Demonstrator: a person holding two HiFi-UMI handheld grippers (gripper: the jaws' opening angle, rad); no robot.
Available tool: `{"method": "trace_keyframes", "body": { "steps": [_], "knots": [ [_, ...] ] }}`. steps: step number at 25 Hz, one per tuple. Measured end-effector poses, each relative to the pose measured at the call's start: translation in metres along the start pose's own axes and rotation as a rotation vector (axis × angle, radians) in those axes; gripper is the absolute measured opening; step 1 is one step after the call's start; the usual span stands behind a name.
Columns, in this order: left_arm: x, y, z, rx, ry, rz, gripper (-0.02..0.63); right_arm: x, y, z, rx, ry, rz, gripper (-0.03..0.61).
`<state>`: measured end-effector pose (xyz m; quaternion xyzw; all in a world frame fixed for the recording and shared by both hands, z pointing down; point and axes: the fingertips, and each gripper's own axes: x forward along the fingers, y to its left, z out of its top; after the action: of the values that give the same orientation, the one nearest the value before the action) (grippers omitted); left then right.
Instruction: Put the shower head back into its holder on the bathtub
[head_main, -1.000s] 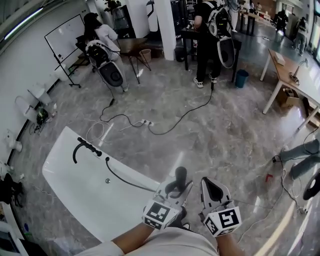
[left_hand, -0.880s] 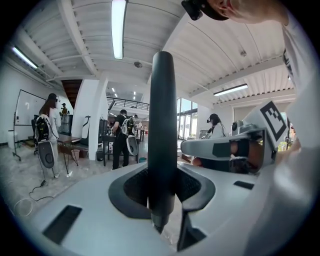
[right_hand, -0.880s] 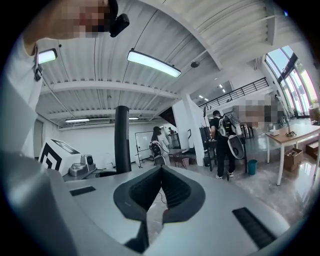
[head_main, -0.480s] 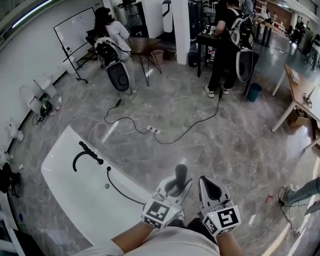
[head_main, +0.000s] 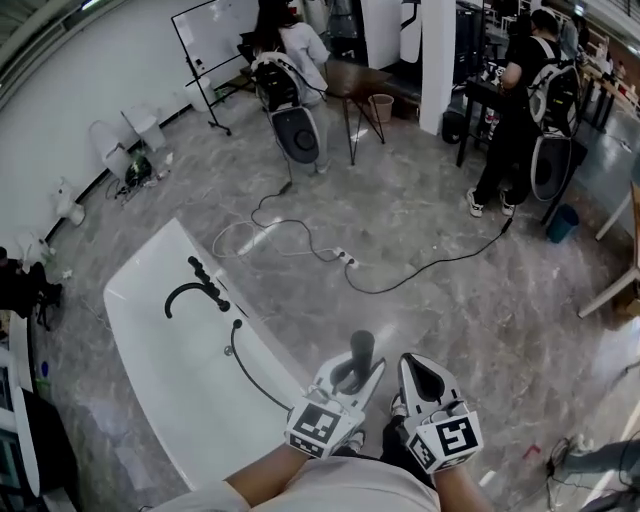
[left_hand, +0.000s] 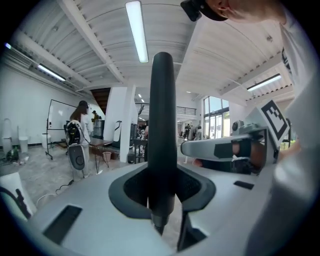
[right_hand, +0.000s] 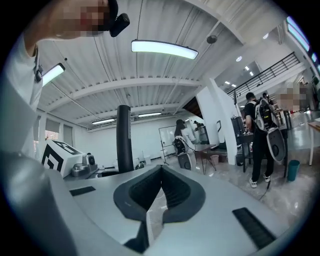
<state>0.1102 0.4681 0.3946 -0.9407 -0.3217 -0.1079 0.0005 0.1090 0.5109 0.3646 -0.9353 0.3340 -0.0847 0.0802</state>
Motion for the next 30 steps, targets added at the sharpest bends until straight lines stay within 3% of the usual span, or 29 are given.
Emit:
{"method": "trace_keyframes", "body": {
  "steps": [9,18,30],
  "knots": [
    [0.035,0.061,0.008,-0.05,-0.006,0.283,0.104,0.074,-0.038,0.008,-0.007,0.058,0.254,0.014],
    [0.05,0.09,0.015,-0.082,-0.015,0.49,0.104,0.117,-0.059,0.014,-0.012,0.088,0.438,0.014],
    [-0.006,0.147,0.014,-0.105,-0.016,0.74,0.104,0.174,0.011,-0.001,-0.011,0.149,0.705,0.014]
  ]
}}
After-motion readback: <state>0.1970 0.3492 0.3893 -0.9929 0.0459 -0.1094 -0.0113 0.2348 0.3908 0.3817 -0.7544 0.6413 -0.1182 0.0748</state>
